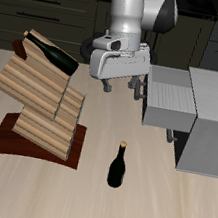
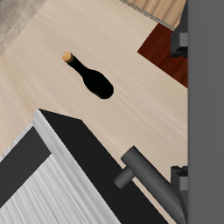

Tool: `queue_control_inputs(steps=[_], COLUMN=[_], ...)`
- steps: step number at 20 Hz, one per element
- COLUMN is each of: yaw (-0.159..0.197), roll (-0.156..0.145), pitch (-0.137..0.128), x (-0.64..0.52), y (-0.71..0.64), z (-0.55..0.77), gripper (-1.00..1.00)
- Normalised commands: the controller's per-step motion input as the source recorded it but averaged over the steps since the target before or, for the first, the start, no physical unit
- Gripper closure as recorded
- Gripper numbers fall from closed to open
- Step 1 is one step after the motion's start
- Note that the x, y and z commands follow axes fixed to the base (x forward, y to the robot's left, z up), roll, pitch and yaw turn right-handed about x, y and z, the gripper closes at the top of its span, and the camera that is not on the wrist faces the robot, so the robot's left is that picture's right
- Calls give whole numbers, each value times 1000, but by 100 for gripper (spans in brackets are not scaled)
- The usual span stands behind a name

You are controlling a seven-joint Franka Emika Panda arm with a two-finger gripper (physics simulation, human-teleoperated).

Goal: Place the wine bottle from the drawer onto the top layer of the wine rack and close the drawer

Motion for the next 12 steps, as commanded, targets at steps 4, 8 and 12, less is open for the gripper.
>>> queue_control_inputs(steps=[4, 8, 12], yaw=[-20, -22, -26], roll=[69, 56, 76], pitch=[-5, 0, -1], x=[14, 14, 41], y=[360, 237, 392], z=[-65, -83, -211], gripper=[-100, -100, -100])
